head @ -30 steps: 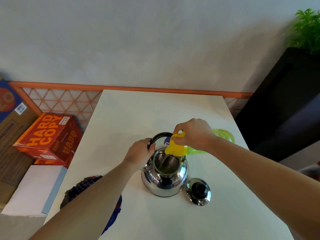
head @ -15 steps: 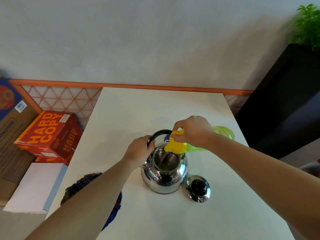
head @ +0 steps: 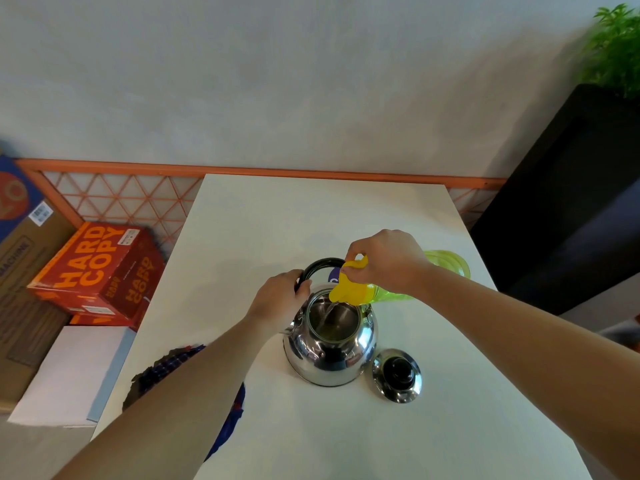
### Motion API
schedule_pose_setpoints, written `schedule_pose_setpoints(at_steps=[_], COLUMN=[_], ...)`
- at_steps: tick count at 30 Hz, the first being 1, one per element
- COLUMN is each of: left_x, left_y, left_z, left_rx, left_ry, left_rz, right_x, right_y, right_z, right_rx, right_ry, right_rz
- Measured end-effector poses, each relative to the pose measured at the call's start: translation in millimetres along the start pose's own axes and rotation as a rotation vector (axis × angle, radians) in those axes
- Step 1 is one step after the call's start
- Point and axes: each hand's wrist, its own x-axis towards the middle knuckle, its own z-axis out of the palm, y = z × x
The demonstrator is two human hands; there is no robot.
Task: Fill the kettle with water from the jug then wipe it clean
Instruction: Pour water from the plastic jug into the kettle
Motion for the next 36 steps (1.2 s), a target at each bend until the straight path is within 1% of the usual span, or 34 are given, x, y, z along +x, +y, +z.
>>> schedule_pose_setpoints(at_steps=[36], left_x=[1.0], left_y=[-0.1], left_z=[1.0], left_rx=[-0.001], left_ry=[0.01], left_rz=[-0.005], right_x=[2.0], right_y=[-0.2], right_z=[2.9], right_rx=[-0.033], right_ry=[0.011], right_rz=[-0.01])
